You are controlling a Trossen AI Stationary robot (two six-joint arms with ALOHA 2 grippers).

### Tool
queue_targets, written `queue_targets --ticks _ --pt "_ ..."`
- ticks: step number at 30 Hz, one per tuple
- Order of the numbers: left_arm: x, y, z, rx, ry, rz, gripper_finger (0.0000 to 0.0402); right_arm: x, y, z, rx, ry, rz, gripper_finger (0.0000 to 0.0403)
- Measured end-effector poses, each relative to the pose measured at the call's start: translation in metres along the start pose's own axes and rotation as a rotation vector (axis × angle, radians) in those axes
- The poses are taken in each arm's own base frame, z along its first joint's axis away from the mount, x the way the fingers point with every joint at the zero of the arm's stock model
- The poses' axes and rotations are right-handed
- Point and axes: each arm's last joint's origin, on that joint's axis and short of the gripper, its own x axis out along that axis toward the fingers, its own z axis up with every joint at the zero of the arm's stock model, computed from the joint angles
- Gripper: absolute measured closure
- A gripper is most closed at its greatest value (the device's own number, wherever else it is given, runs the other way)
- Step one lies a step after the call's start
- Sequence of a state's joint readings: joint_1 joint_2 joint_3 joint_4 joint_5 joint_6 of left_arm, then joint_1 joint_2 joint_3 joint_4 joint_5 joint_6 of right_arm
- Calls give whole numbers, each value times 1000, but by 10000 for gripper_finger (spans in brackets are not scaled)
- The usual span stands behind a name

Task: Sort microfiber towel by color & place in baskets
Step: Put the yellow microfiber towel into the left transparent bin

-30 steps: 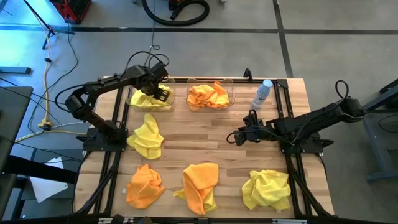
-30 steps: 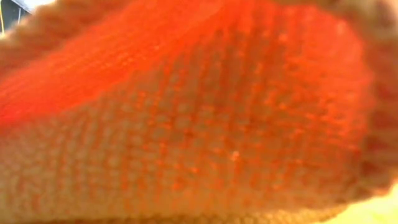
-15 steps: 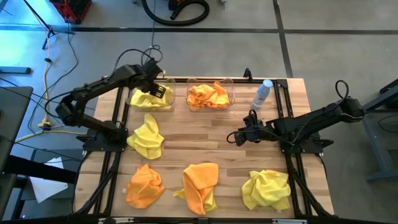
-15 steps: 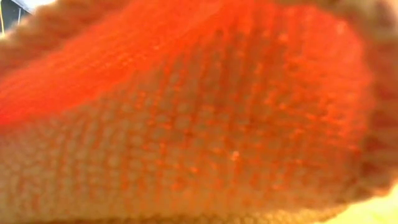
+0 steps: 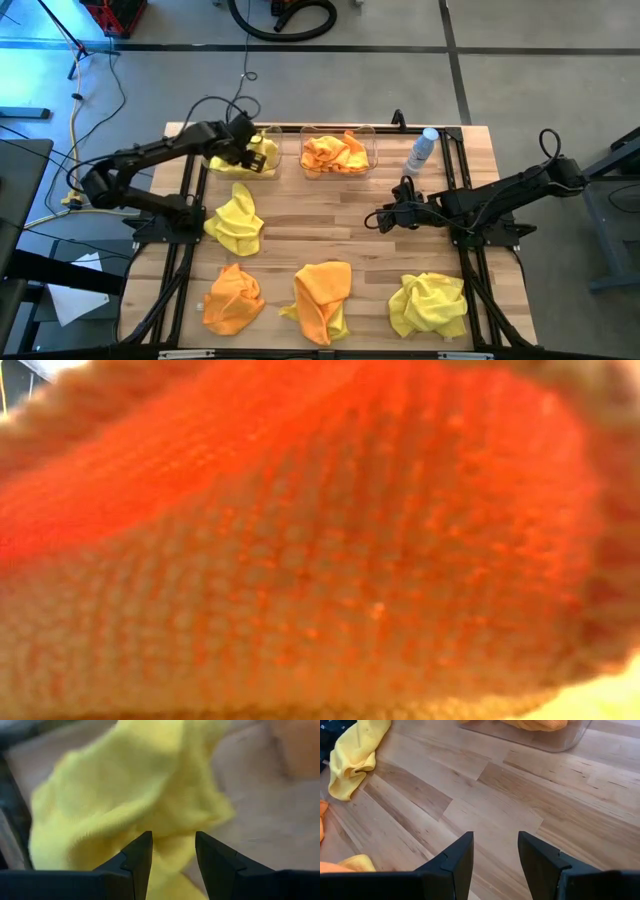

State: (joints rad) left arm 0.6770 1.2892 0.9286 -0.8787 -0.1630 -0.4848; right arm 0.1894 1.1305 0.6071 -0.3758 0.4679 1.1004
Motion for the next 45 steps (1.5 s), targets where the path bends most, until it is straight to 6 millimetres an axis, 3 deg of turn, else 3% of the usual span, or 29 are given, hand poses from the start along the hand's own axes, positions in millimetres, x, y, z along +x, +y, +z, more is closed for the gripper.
queue_targets --ticks 6,12,17,22,25,28,31,39,45 --pt "42 24 -14 -188 24 29 263 0 0 0 4 0 0 254" --pt "51 30 -12 -174 62 25 268 0 0 0 26 -1 0 254" --pt "42 29 -6 -166 46 11 270 0 0 0 63 -1 0 254" --pt "15 28 6 -165 6 -15 270 0 0 0 71 5 2 254" --pt "-2 26 14 -173 -88 -42 270 0 0 0 71 5 3 254" --pt "-2 24 25 -155 -192 -60 270 0 0 0 71 5 3 254" --pt "12 21 31 -128 -177 -48 270 0 0 0 71 5 3 254" --pt "78 13 30 -81 58 50 271 0 0 1 108 -24 -10 254" --pt "87 11 29 -49 86 55 271 0 0 1 108 -26 -11 254"
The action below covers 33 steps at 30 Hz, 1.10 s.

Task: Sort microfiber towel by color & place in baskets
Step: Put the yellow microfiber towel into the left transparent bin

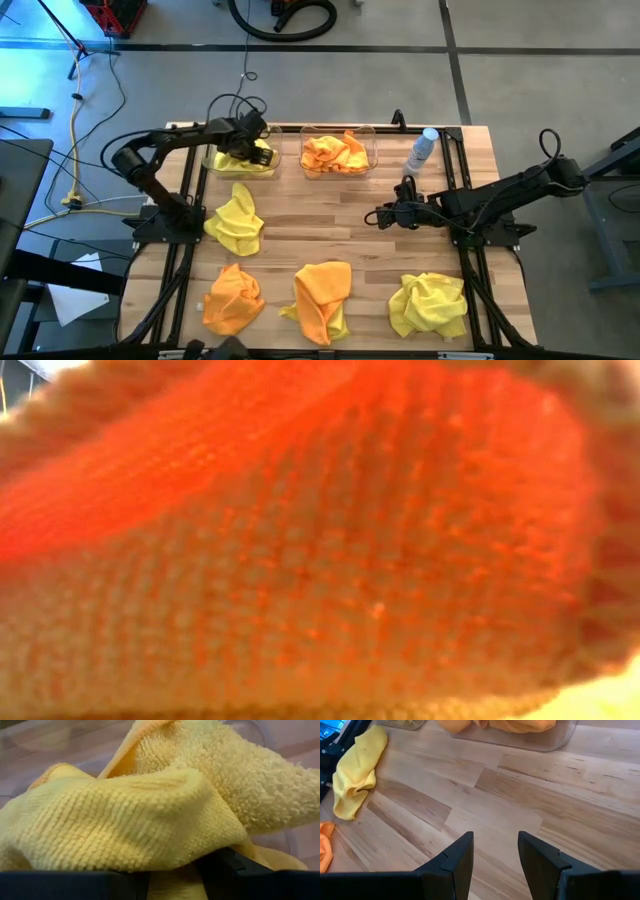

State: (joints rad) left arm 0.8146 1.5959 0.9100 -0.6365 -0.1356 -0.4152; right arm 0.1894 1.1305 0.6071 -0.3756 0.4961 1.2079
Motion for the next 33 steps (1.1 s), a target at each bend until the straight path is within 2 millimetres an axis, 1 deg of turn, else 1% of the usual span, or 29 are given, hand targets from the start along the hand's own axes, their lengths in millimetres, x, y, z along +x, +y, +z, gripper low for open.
queue_targets --ticks 4,7,13,16,19,23,26,29,33 --pt "-10 1 0 3 -29 -16 271 0 0 0 0 -9 -4 254" --pt "-24 4 0 -3 -77 -38 271 0 0 1 1 -22 -8 254" --pt "-70 10 -6 -27 -237 -113 271 0 -1 1 17 -49 -18 254" --pt "-94 11 -13 -22 -324 -161 271 0 -1 2 25 -66 -24 254" --pt "-117 8 -24 21 -385 -253 271 0 -1 2 13 -66 -25 254" --pt "-142 -8 -47 81 -441 -364 271 0 0 1 11 -47 -17 254" --pt "-154 -26 -67 77 -463 -407 271 0 1 2 94 -56 -3 254" --pt "-159 -48 -88 108 -472 -432 271 0 4 3 98 -52 26 254" --pt "-160 -77 -118 190 -437 -473 271 -2 11 0 10 18 112 254"
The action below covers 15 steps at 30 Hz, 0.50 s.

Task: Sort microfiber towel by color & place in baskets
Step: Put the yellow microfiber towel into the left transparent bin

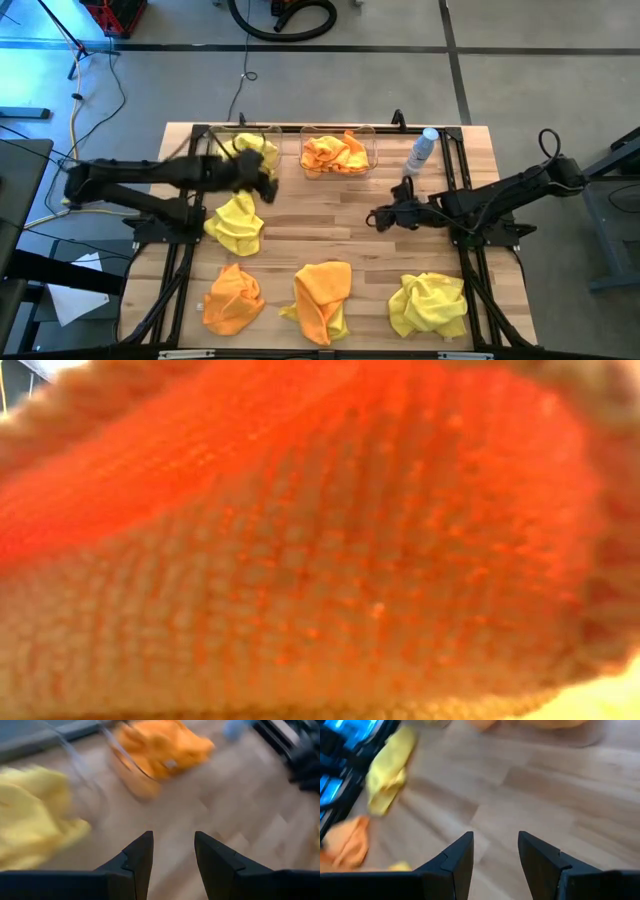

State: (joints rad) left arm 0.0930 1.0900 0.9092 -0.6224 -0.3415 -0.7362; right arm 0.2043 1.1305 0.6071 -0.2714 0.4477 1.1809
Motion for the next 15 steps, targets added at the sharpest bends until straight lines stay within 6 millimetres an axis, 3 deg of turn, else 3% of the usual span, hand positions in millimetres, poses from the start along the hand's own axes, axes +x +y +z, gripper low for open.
queue_targets --ticks 7,15 --pt "8 -43 -47 39 110 -37 271 -5 7 -10 -96 65 74 254" --pt "9 -68 -89 0 162 -31 271 -8 10 -17 -150 108 103 254"
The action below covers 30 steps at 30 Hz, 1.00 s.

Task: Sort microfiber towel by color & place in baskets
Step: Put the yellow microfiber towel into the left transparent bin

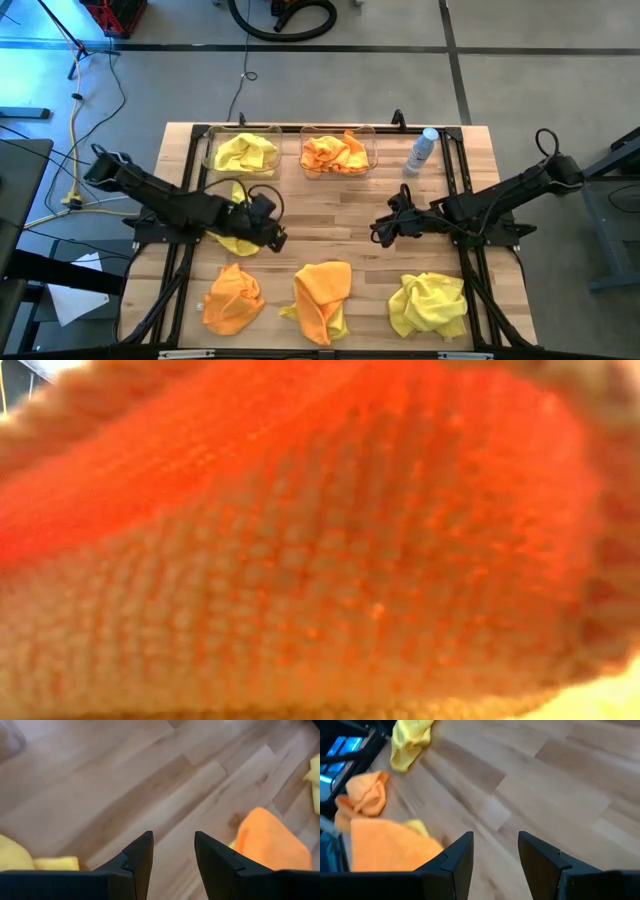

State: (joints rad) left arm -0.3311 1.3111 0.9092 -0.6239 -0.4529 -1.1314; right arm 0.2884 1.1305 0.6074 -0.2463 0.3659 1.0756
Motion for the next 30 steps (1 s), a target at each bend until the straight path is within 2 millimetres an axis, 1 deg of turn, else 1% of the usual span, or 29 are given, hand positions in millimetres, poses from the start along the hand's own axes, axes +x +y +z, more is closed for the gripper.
queue_targets --ticks 5,12,15,16,19,21,25,30 --pt "-1 -6 -12 -22 7 -7 271 -8 9 -2 -37 88 4 254" --pt "-2 -7 -13 -42 -22 0 271 -35 21 -2 -118 197 -116 254" --pt "-2 -7 -13 -43 -26 1 271 -46 25 -1 -120 240 -154 254" --pt "-2 -7 -13 -42 -25 1 271 -49 25 -2 -117 283 -164 254" --pt "-2 -7 -13 -42 -25 1 271 -57 23 -11 -74 481 -184 254" --pt "-2 -6 -13 -42 -26 2 271 -62 21 -19 -53 574 -222 254" --pt "-2 -6 -13 -34 -28 4 271 -73 18 -33 -24 647 -297 253" --pt "-2 -5 -12 -12 -47 18 271 -83 22 -48 21 685 -303 253"
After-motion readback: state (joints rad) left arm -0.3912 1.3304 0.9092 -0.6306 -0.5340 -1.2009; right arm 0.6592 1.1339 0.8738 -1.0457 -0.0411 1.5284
